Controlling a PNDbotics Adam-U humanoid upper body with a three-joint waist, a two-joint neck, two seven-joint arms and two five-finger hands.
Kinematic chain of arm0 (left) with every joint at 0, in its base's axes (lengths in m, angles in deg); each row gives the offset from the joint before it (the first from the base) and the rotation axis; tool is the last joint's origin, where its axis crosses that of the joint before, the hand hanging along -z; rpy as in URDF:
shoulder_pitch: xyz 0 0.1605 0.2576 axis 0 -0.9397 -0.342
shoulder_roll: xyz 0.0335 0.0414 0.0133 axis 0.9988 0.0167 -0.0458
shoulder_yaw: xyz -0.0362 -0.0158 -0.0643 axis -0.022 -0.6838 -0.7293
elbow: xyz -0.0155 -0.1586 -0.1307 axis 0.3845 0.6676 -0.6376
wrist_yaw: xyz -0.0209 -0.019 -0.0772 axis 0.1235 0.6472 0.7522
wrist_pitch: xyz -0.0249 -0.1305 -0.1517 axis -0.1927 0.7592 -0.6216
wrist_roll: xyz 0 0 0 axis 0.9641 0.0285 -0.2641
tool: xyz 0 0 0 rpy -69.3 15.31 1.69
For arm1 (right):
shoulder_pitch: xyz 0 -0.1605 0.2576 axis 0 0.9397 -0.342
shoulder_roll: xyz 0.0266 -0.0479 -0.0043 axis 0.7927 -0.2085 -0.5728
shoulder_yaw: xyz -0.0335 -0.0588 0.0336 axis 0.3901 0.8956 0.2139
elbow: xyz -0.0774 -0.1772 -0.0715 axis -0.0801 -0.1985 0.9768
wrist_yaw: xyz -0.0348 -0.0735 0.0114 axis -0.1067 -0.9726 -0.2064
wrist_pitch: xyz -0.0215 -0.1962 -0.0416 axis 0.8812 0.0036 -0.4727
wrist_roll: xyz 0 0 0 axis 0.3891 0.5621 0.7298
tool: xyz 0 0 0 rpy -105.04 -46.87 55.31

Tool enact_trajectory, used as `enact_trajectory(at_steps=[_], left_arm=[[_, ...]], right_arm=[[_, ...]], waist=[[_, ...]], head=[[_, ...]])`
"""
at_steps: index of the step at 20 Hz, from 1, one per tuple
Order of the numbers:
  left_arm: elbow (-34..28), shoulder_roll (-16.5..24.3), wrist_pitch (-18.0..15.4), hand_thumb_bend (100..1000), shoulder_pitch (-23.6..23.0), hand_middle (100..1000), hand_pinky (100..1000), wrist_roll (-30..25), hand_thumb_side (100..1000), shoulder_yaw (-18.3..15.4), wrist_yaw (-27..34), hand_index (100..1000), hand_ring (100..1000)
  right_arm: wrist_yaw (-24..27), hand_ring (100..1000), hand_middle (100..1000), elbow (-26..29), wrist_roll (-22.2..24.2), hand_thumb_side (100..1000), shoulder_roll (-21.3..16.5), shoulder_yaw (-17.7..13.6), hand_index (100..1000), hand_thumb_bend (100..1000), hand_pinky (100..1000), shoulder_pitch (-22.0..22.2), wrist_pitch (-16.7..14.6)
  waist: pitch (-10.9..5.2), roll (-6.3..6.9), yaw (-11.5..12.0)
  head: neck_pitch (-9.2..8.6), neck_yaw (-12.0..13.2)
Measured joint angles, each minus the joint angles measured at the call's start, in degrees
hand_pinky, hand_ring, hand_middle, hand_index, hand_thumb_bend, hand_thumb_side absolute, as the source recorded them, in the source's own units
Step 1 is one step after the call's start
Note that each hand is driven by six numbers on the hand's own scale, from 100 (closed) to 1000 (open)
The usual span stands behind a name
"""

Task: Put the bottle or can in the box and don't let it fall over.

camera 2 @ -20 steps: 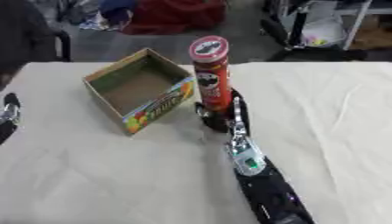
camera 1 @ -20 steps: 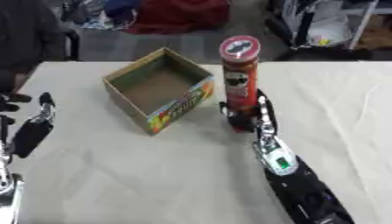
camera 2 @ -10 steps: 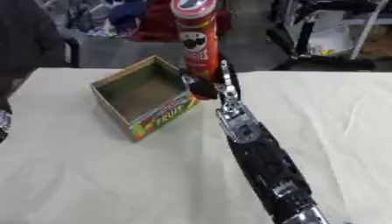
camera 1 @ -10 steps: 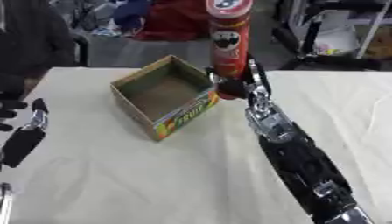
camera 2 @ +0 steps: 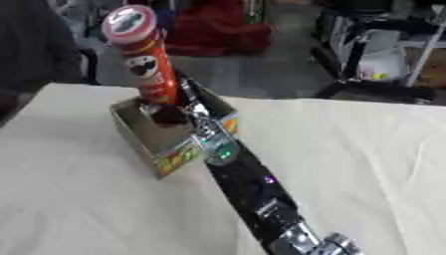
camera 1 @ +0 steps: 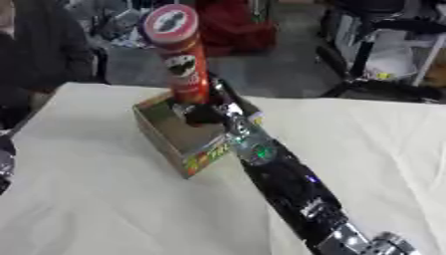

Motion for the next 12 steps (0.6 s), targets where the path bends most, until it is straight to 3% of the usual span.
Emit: enact_trajectory(at_steps=[1, 2, 6, 12], left_arm=[[0.00, -0.11, -0.11, 240, 0.01, 648, 608, -0.14, 590, 0.06, 0.01, 643, 682], [0.00, -0.18, -0.17, 237, 0.02, 648, 608, -0.22, 593, 0.14, 0.01, 644, 683], [0.03, -0.31, -0.40, 235, 0.02, 649, 609, -0.67, 594, 0.30, 0.01, 645, 684], [0.06, -0.32, -0.61, 232, 0.02, 650, 609, -1.39, 596, 0.31, -0.03, 646, 684]], right_arm=[[-2.85, 996, 992, -0.06, 0.05, 320, 0.01, -0.10, 1000, 257, 903, 0.00, 0.01], [-5.08, 1000, 1000, -0.13, 0.05, 422, 0.04, -0.27, 1000, 360, 931, 0.00, 0.01], [-10.71, 1000, 1000, -1.25, -1.45, 447, -0.80, -1.70, 1000, 373, 938, 0.06, 1.45], [-17.00, 1000, 1000, -3.63, -7.04, 449, -1.76, -2.66, 1000, 401, 991, 0.32, 7.01]], waist=[[0.03, 0.00, 0.00], [0.05, 0.00, 0.01], [0.05, -0.77, -0.25], [0.05, -0.77, -0.38]], head=[[-0.02, -0.19], [-0.02, -0.29], [-0.03, -0.51], [-0.23, -0.64]])
